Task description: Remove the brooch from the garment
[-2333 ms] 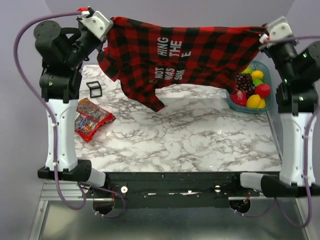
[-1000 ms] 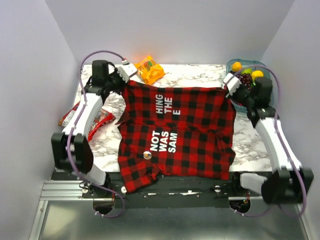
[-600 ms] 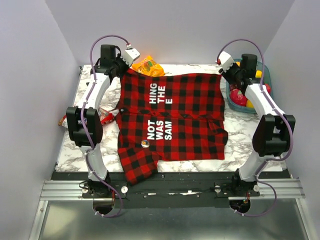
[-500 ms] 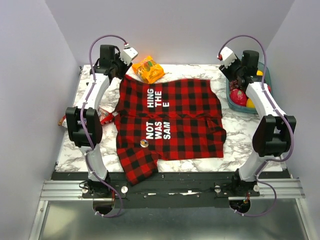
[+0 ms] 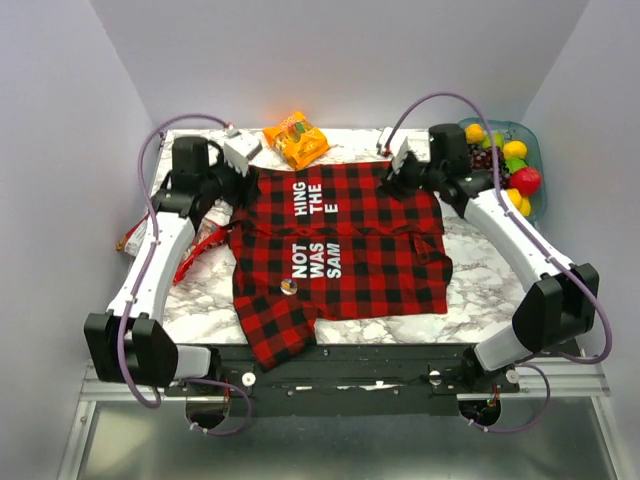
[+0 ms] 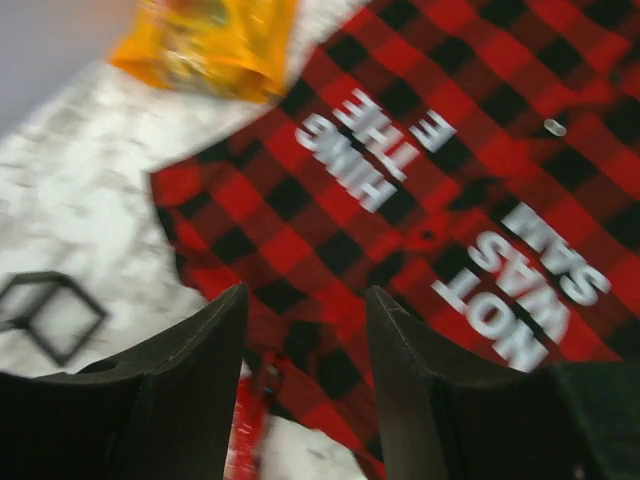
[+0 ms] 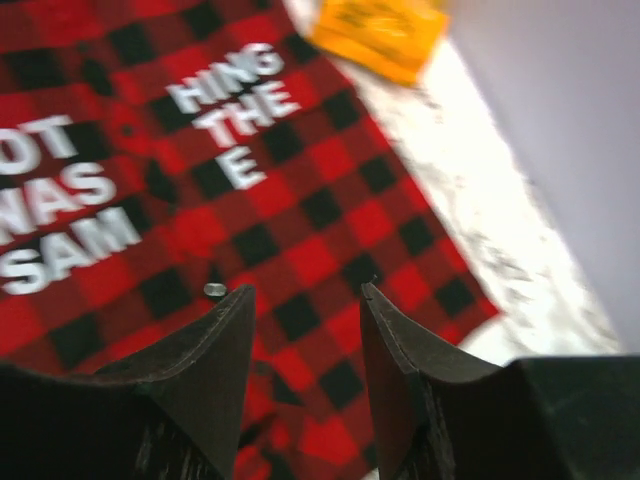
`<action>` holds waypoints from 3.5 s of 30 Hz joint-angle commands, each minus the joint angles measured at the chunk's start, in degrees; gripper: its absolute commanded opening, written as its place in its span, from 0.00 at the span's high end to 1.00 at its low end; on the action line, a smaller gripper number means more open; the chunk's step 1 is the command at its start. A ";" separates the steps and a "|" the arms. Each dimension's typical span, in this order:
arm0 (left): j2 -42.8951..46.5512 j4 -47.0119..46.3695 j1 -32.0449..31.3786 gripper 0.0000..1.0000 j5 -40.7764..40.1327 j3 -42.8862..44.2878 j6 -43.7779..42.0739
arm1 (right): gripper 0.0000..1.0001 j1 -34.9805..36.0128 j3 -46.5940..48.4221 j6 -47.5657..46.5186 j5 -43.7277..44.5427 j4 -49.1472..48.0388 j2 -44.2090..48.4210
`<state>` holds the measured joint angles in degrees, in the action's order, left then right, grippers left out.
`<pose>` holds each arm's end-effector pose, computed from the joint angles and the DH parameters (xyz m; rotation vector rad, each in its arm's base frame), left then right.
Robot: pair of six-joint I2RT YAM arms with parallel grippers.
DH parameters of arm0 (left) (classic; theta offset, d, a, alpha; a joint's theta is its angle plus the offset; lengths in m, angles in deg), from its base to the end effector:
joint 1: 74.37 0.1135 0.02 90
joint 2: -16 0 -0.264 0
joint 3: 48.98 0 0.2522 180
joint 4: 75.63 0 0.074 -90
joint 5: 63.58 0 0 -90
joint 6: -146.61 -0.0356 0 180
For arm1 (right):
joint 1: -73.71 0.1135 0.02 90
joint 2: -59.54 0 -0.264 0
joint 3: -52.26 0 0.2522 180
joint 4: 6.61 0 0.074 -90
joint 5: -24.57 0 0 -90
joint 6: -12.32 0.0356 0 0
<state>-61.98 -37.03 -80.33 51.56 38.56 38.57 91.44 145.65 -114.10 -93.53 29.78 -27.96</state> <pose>0.3034 -0.0469 0.3620 0.6805 1.9242 -0.3234 0.3284 0.1226 0.3496 -1.1817 1.6743 0.3127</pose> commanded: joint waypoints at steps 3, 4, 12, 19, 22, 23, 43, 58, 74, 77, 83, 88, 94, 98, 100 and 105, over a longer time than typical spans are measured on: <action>3.26 21.03 -1.87 0.49 19.48 -12.42 -3.66 | 0.48 4.84 -5.54 5.22 -5.30 4.35 -0.29; 3.53 21.82 -2.48 0.51 20.28 -14.78 -5.06 | 0.48 5.11 -5.80 5.40 -5.21 4.35 -0.56; -1.03 16.73 -8.02 0.55 14.59 -19.02 1.34 | 0.48 5.73 -5.11 6.10 -4.34 3.91 -2.76; -15.45 23.41 -9.07 0.57 13.36 -12.61 -0.07 | 0.48 6.26 -5.72 5.40 -3.20 3.74 -2.32; -16.86 22.18 -9.16 0.57 12.56 -12.17 0.99 | 0.48 6.35 -6.94 4.44 -2.14 3.47 -1.18; -17.90 22.79 -9.25 0.57 12.47 -11.73 1.17 | 0.48 6.26 -7.39 4.00 -1.88 3.30 -0.92; -26.35 26.49 -11.45 0.73 9.75 -8.04 4.24 | 0.48 6.26 -8.45 3.38 -1.17 2.68 -0.74; -29.78 29.65 -13.99 0.90 16.51 -5.93 4.51 | 0.48 7.92 -5.02 1.80 -5.39 6.37 -5.57; -30.56 27.12 -13.03 1.00 28.11 4.44 20.74 | 0.52 15.83 -18.63 -7.60 1.01 -6.97 5.05; -32.58 23.43 -12.94 1.00 31.71 4.89 28.83 | 0.52 19.26 -22.50 -10.06 3.13 -13.13 5.94; -35.49 18.24 -11.80 1.00 33.39 1.47 39.65 | 0.51 27.08 -25.58 -15.51 3.58 -19.99 2.61; -37.34 16.38 -9.87 1.00 36.02 -0.21 44.40 | 0.49 31.13 -24.62 -14.38 3.23 -22.02 -1.87; -38.57 11.12 -7.67 1.00 42.16 -4.25 52.22 | 0.45 32.45 -24.09 -16.83 0.85 -20.00 -3.99; -37.78 6.37 -7.67 1.00 44.19 -8.81 56.71 | 0.45 33.76 -24.26 -17.63 3.39 -20.70 -6.01; -37.60 5.57 -7.67 1.00 44.99 -9.79 57.94 | 0.46 34.20 -24.61 -17.54 5.24 -22.09 -6.54; -37.25 2.41 -7.67 1.00 47.28 -12.52 61.46 | 0.49 34.73 -25.23 -17.54 6.74 -23.77 -7.07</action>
<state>-99.85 -30.73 -87.89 93.77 27.67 94.41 125.50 121.02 -130.69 -89.14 9.72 -34.21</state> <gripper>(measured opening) 0.008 0.520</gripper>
